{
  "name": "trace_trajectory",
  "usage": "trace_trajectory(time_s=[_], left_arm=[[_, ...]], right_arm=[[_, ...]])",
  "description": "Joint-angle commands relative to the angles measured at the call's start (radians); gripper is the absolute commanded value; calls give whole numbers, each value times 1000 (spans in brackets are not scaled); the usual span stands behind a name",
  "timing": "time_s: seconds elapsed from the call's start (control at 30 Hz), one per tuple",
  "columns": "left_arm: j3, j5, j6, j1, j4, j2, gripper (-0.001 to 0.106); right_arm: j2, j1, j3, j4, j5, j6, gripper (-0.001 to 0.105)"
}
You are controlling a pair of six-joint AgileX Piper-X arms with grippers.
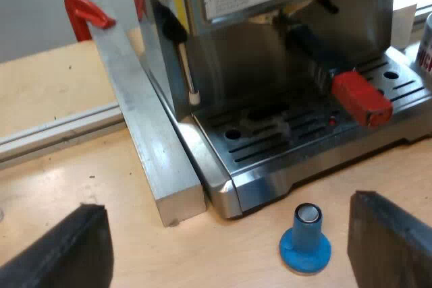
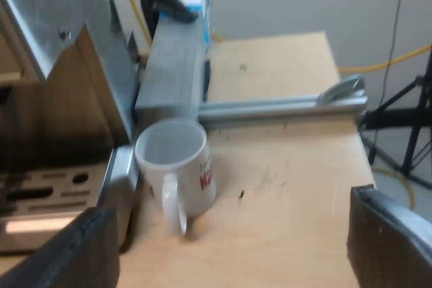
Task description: Put the handle in the coffee machine
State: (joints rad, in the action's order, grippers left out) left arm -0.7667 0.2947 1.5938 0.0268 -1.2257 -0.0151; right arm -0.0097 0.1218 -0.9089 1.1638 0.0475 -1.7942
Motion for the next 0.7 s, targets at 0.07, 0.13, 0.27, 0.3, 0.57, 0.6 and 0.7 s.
trace_trajectory(time_s=[0.07,0.13,0.27,0.3,0.57,0.6,0.7], left_arm=[[30,-39,23,5,80,-137,73],[47,-39,34,5,112,-137,73],[103,-39,57,5,200,-137,73],[120,-39,57,5,212,-137,73],[202,-37,55,10,223,-135,73],[212,-37,55,9,223,-135,73],[229,-37,55,9,223,-135,73]], right_arm=[[-47,-2,40,1,-8,-12,71],[-47,-2,68,-1,-18,-12,71],[-45,-2,114,-9,-41,-12,71],[-45,-2,129,-9,-48,-12,71],[-45,-2,216,-31,-48,-12,71],[-45,-2,227,-34,-53,-9,71],[-43,-2,251,-48,-48,-5,71]])
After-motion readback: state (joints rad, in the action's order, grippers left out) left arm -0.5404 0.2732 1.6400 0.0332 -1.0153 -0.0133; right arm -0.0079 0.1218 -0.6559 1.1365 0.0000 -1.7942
